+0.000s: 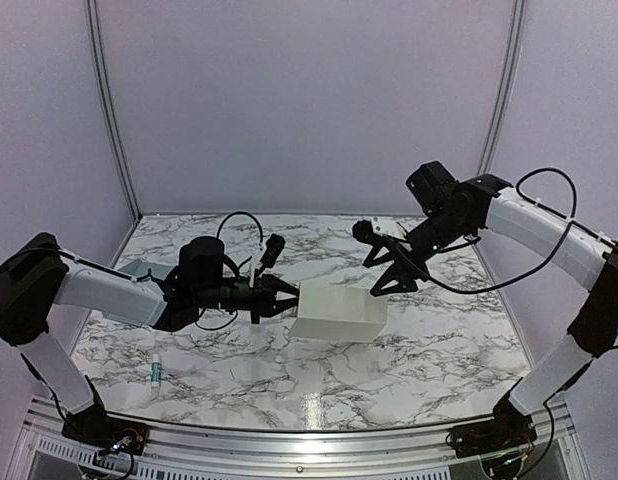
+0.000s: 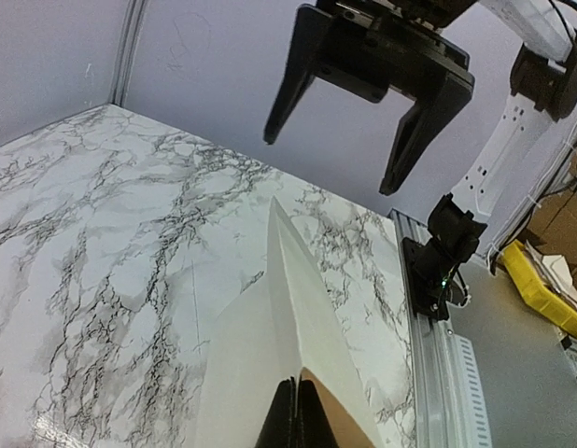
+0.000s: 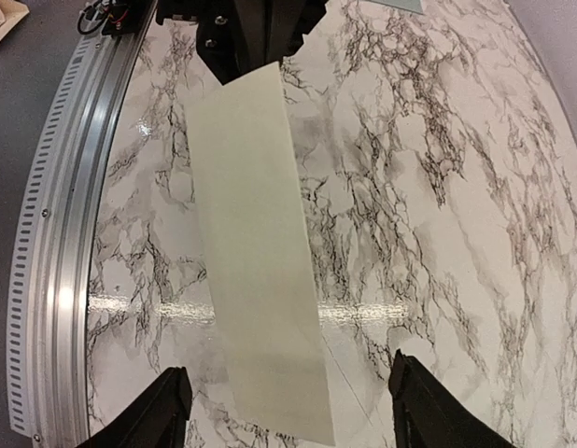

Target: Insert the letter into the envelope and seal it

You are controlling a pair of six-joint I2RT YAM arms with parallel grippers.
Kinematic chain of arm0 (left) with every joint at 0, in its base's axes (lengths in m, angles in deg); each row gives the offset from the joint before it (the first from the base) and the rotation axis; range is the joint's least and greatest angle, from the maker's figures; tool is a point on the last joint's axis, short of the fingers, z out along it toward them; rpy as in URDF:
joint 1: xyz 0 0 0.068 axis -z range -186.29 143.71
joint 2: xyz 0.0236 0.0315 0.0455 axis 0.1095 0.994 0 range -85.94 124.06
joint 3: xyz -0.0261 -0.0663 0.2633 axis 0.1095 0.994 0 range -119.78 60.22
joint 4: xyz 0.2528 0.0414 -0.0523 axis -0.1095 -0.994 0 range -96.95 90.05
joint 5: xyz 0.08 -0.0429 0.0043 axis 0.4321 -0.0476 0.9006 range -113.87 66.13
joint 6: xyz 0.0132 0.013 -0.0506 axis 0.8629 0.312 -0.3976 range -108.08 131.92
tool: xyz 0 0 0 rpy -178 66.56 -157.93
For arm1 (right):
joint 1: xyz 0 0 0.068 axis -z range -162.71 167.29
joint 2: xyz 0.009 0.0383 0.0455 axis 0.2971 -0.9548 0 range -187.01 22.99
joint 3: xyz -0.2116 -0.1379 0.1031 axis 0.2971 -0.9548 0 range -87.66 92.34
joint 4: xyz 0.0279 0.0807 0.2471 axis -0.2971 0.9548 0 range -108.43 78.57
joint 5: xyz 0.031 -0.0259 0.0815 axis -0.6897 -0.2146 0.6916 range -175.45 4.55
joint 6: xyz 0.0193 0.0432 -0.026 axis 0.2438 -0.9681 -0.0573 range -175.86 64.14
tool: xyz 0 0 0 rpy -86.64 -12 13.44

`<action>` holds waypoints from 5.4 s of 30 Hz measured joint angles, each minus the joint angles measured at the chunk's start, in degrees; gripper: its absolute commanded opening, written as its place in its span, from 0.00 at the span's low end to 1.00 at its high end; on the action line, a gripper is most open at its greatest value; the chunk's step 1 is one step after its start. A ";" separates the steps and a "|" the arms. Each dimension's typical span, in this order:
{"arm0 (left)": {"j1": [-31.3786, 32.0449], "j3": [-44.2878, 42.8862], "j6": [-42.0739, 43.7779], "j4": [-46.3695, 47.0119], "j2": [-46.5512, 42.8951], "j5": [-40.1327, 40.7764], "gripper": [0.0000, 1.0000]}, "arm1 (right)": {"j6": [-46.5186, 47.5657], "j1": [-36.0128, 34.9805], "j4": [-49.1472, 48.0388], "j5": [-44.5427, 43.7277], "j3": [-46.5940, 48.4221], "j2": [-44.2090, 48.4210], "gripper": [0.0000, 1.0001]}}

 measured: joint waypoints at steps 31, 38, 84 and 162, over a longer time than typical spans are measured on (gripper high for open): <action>2.80 -1.97 15.78 -14.91 -7.58 3.78 0.00 | 1.27 -6.10 0.52 -0.20 -1.40 -11.04 0.34; 3.04 -1.95 16.04 -14.95 -7.58 3.89 0.00 | 1.29 -6.10 2.51 0.26 -0.63 -11.13 0.37; 7.08 16.72 -7.32 15.37 -11.06 37.40 0.68 | -17.22 1.36 -15.61 9.11 -0.46 -10.16 0.00; 2.51 -0.31 -12.76 21.16 -6.69 14.82 0.05 | -31.10 -5.03 -26.27 21.57 -2.62 -7.04 0.72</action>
